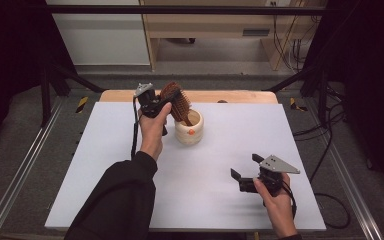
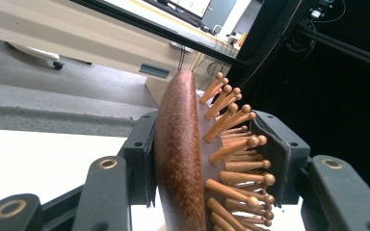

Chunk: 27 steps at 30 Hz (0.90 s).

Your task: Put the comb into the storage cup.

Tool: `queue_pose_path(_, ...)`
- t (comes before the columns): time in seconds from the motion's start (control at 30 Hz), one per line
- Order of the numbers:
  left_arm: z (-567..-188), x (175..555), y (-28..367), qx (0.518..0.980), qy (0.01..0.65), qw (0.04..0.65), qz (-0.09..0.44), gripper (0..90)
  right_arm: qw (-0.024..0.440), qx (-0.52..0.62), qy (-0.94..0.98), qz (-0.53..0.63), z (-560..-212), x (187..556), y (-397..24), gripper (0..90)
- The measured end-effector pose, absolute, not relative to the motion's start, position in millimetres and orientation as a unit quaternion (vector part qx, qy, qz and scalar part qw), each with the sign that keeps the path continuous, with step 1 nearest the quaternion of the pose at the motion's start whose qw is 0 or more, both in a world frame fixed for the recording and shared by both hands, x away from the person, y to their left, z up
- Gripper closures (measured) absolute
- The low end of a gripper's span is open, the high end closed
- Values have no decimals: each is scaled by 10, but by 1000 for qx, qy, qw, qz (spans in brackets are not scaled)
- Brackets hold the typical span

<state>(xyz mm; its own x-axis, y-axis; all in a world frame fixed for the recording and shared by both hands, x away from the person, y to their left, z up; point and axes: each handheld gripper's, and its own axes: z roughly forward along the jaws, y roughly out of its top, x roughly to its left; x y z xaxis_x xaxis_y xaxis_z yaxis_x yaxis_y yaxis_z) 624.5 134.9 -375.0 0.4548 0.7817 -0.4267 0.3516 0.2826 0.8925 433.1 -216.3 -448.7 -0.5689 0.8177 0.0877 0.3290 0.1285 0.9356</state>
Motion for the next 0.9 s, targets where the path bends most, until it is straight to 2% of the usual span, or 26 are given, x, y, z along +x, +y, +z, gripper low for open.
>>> queue_pose_path(0.9, -3770, 6250, 1364, 573, 496, 628, 176, 448, 230, 403, 716, 522, -4496, 4335, -2146, 35)
